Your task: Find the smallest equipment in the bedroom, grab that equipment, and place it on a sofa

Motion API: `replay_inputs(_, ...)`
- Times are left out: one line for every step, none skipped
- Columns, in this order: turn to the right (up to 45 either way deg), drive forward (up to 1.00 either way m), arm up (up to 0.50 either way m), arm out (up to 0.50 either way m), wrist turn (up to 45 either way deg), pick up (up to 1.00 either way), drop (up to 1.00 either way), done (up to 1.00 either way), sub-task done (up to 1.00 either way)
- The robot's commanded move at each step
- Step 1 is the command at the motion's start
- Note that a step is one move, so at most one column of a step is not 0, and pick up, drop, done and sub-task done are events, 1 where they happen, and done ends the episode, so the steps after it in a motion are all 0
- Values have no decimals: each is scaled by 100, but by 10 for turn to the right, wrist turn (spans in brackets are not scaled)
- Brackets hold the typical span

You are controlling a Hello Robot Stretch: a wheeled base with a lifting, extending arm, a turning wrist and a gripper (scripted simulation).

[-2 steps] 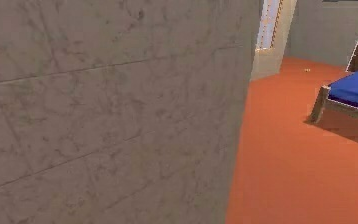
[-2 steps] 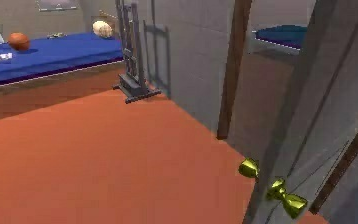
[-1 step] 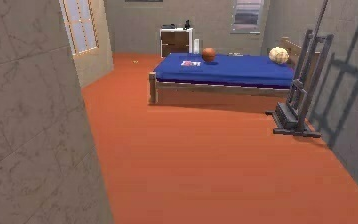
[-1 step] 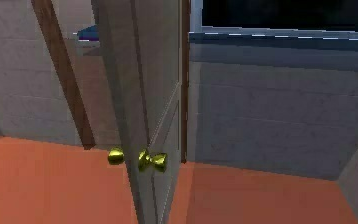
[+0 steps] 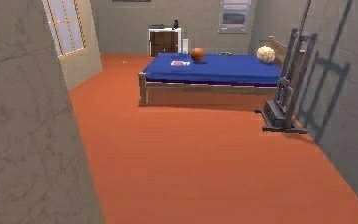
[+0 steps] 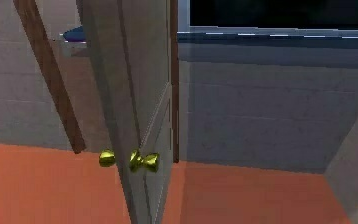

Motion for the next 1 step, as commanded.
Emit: replay_inputs(0, 45, 0, 0, 0, 0, 0, 0, 0)
